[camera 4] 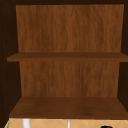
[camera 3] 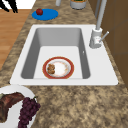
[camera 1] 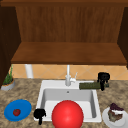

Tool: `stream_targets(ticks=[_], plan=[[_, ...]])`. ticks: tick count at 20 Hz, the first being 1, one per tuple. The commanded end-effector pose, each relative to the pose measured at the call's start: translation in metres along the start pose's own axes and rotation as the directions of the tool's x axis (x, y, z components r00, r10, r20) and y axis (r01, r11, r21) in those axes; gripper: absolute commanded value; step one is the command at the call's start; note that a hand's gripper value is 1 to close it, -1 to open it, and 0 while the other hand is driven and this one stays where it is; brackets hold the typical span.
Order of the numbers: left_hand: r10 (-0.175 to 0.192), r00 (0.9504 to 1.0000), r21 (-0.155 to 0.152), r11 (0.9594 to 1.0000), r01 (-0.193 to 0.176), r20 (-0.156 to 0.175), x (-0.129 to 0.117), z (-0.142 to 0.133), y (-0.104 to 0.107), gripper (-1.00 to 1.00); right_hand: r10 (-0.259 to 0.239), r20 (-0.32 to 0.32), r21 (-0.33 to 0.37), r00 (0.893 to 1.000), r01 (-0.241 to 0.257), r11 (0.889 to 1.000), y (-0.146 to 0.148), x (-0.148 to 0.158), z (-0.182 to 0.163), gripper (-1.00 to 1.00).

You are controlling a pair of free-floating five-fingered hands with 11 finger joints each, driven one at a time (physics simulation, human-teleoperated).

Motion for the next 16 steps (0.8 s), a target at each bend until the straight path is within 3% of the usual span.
stream_targets(ticks=[1,16], plan=[[0.0,1.0,0.0,1.0,0.0,0.0,0.0,0.0,0.0,0.0,0.0,0.001,0.0,1.0,0.0,1.0,-0.018,0.011,0.034,1.0],[0.0,1.0,0.0,1.0,0.0,0.0,0.0,0.0,0.0,0.0,-0.008,0.005,0.0,1.0,0.008,1.0,-0.096,0.049,0.144,1.0]])
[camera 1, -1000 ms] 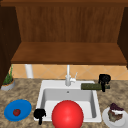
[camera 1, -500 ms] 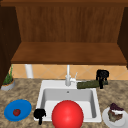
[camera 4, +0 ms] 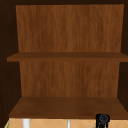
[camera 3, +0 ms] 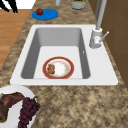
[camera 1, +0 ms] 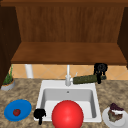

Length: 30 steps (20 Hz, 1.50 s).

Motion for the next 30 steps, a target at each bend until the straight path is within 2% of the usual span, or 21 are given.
stream_targets(ticks=[1,9,10,13,18,22,27,30], plan=[[0.0,1.0,0.0,1.0,0.0,0.0,0.0,0.0,0.0,0.0,-0.013,0.006,-0.003,1.0,0.013,1.0,-0.022,0.01,0.025,1.0],[0.0,1.0,0.0,1.0,0.0,0.0,0.0,0.0,0.0,0.0,-0.017,-0.006,0.007,1.0,0.017,1.0,-0.079,0.023,0.051,1.0],[0.0,1.0,0.0,1.0,0.0,0.0,0.0,0.0,0.0,0.0,-0.015,0.002,0.014,1.0,0.015,1.0,-0.088,0.024,0.05,1.0],[0.0,1.0,0.0,1.0,0.0,0.0,0.0,0.0,0.0,0.0,-0.024,-0.035,0.027,0.999,0.025,0.999,-0.114,0.029,0.048,1.0],[0.0,1.0,0.0,1.0,0.0,0.0,0.0,0.0,0.0,0.0,-0.022,-0.038,0.034,0.999,0.024,0.999,-0.155,0.037,0.05,1.0],[0.0,1.0,0.0,1.0,0.0,0.0,0.0,0.0,0.0,0.0,-0.011,-0.061,0.032,0.998,0.013,0.999,-0.182,0.052,0.042,1.0],[0.0,1.0,0.0,1.0,0.0,0.0,0.0,0.0,0.0,0.0,0.044,-0.121,0.027,0.992,-0.041,0.999,-0.209,0.062,0.022,1.0],[0.0,1.0,0.0,1.0,0.0,0.0,0.0,0.0,0.0,0.0,0.064,-0.136,0.03,0.989,-0.06,0.998,-0.226,0.066,0.012,1.0]])
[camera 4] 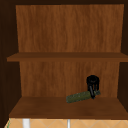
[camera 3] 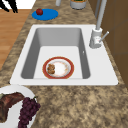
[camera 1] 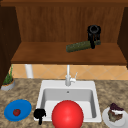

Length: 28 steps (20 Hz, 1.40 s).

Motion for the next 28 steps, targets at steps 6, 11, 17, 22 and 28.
stream_targets(ticks=[6,11,17,22,28], plan=[[0.0,1.0,0.0,1.0,0.0,0.0,0.0,0.0,0.0,0.0,0.074,-0.087,-0.012,0.993,-0.076,0.997,-0.02,0.011,-0.056,1.0],[0.0,1.0,0.0,1.0,0.0,0.0,0.0,0.0,0.0,0.0,0.073,-0.079,-0.023,0.994,-0.075,0.997,-0.008,0.02,-0.114,1.0],[0.0,1.0,0.0,1.0,0.0,0.0,0.0,0.0,0.0,0.0,0.088,-0.094,-0.03,0.992,-0.091,0.995,0.011,0.034,-0.18,1.0],[0.0,1.0,0.0,1.0,0.0,0.0,0.0,0.0,0.0,0.0,0.12,-0.131,-0.038,0.984,-0.125,0.991,0.02,0.051,-0.227,1.0],[0.0,1.0,0.0,1.0,0.0,0.0,0.0,0.0,0.0,0.0,0.131,-0.16,-0.041,0.978,-0.139,0.989,0.025,0.075,-0.281,1.0]])
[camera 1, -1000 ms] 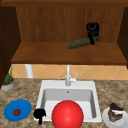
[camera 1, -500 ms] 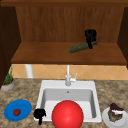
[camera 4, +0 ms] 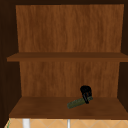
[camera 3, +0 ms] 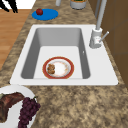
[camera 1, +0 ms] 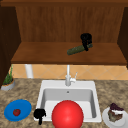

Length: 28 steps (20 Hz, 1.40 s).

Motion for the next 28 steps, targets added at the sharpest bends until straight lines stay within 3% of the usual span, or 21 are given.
stream_targets(ticks=[1,12,14,20,26,28], plan=[[0.0,1.0,0.0,1.0,0.0,0.0,0.0,0.0,0.0,0.0,0.022,-0.049,-0.016,0.999,-0.023,1.0,0.002,0.019,-0.032,1.0],[0.0,1.0,0.0,1.0,0.0,0.0,0.0,0.0,0.0,0.0,0.034,-0.04,0.013,0.999,-0.033,0.999,-0.015,0.049,-0.118,1.0],[0.0,1.0,0.0,1.0,0.0,0.0,0.0,0.0,0.0,0.0,0.023,-0.043,0.029,0.999,-0.022,0.999,-0.006,0.041,-0.131,1.0],[0.0,1.0,0.0,1.0,0.0,0.0,0.0,0.0,0.0,0.0,0.066,-0.006,0.028,0.998,-0.066,0.997,0.027,0.047,-0.156,1.0],[0.0,1.0,0.0,1.0,0.0,0.0,0.0,0.0,0.0,0.0,0.001,0.033,0.039,0.999,-0.003,0.999,0.058,0.039,-0.168,1.0],[0.0,1.0,0.0,1.0,0.0,0.0,0.0,0.0,0.0,0.0,0.013,0.044,-0.018,0.999,-0.012,1.0,0.059,0.034,-0.165,1.0]])
